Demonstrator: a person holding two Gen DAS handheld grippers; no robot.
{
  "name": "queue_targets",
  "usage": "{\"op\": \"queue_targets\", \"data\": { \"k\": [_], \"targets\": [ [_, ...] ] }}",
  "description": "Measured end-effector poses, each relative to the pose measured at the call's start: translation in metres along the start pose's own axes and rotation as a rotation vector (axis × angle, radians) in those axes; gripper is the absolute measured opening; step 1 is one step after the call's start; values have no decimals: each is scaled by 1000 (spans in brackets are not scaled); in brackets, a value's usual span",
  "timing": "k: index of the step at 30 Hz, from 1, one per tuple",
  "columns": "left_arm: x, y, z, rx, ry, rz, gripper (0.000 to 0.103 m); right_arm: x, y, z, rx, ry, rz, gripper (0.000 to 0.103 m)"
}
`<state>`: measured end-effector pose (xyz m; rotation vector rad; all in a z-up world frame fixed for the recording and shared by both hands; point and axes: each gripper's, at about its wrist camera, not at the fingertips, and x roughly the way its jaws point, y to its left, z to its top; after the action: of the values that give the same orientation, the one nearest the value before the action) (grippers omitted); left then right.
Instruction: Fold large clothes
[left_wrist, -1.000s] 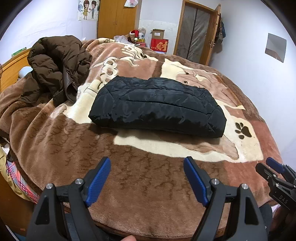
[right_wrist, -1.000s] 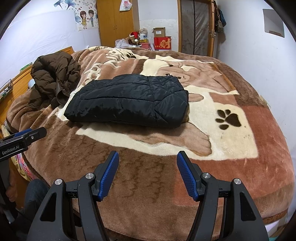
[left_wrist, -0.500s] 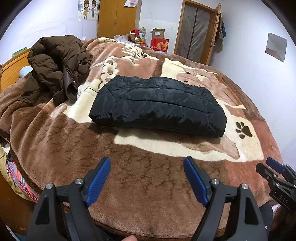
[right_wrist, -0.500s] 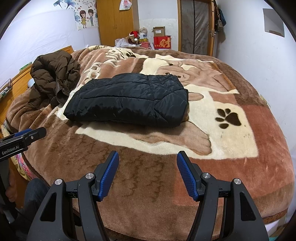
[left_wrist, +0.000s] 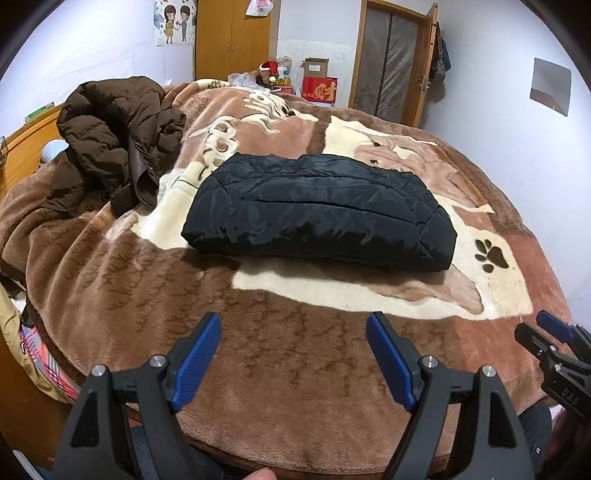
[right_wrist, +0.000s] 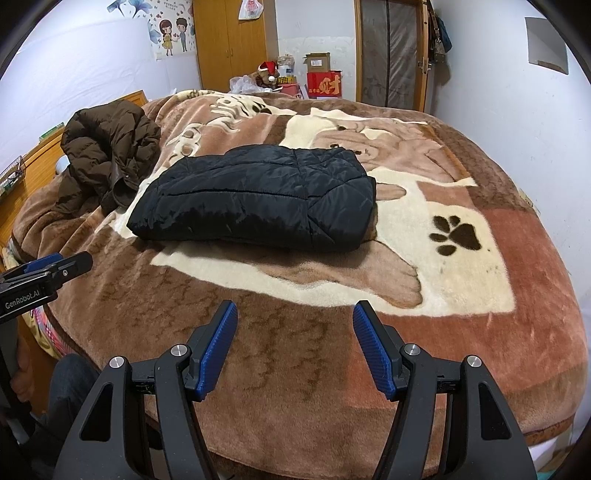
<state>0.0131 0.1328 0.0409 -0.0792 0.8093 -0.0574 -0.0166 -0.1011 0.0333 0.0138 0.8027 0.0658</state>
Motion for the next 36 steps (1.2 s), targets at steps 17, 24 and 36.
{"op": "queue_targets", "data": {
  "k": [17,24,36],
  "targets": [
    [4,-3,0,3,13,10,83,2,0,-1,-2,6,-2,65],
    [6,-2,0,10,20,26,83,2,0,0,-3,6,-1,65],
    [12,-1,0,42,36,45,82,3,-4,-2,1,10,-2,65]
  ]
}}
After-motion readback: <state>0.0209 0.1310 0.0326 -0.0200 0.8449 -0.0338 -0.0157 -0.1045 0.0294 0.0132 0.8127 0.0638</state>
